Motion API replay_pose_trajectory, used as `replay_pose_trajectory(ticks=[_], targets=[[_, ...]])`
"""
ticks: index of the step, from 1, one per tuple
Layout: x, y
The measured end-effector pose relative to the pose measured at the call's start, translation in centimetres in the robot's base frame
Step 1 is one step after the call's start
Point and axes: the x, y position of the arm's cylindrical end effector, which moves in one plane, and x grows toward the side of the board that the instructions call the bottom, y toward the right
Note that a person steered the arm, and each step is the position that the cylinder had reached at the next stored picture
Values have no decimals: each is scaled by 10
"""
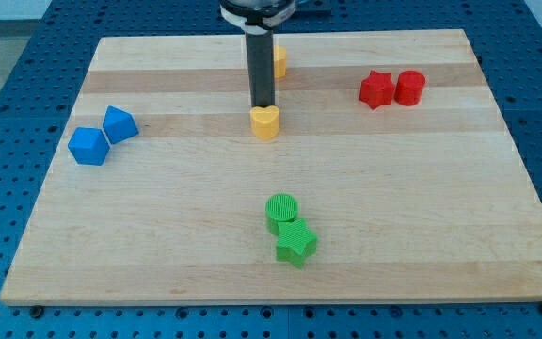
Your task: Place the hexagon at the top of heart
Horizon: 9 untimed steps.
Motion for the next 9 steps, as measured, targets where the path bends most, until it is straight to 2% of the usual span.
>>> replay_pose_trajectory(ticks=[2,3,4,5,6,7,9], targets=[[-35,-46],[-78,-51],[-118,-49],[-139,-15],[-140,27],[-137,33],[-106,33]])
